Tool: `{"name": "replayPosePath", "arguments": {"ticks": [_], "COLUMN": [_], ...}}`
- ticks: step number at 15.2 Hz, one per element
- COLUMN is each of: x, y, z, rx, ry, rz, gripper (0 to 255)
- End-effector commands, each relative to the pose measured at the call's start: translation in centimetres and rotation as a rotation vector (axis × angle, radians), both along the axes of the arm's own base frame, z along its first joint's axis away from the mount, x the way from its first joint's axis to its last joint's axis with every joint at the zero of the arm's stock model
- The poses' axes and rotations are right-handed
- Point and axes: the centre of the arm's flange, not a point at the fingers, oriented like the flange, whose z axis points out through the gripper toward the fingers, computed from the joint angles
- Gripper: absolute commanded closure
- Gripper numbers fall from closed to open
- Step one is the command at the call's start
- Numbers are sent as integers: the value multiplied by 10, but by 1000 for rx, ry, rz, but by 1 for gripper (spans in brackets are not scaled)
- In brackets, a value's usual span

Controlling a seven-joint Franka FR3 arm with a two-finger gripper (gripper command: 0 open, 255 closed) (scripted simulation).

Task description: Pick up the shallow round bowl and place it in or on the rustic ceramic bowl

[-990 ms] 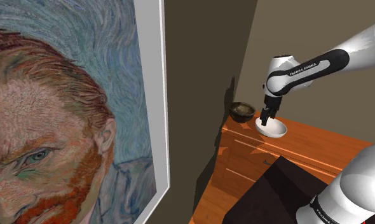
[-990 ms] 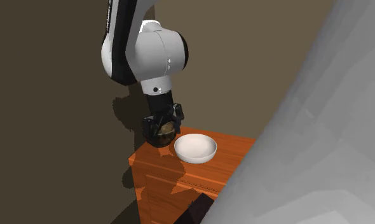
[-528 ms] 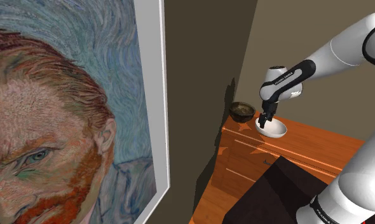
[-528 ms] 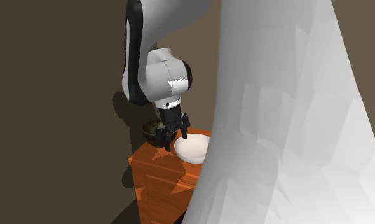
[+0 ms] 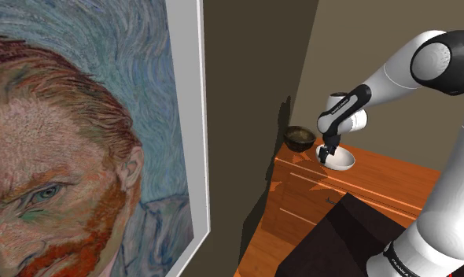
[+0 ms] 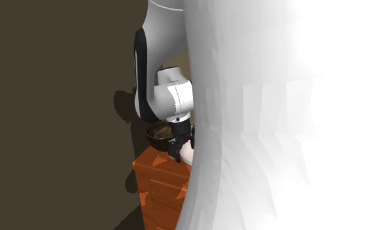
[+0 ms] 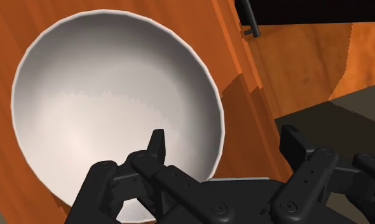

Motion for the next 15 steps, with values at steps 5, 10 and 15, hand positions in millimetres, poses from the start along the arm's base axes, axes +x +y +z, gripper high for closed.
{"name": "replayPosePath", "arguments": {"ticks": [5, 10, 15], "x": [-1, -1, -1], "y": [-2, -2, -2], "z": [-14, -14, -14], "rx": [0, 0, 0], "ry": [0, 0, 0], "rz": [0, 0, 0], "gripper": [0, 0, 255]}}
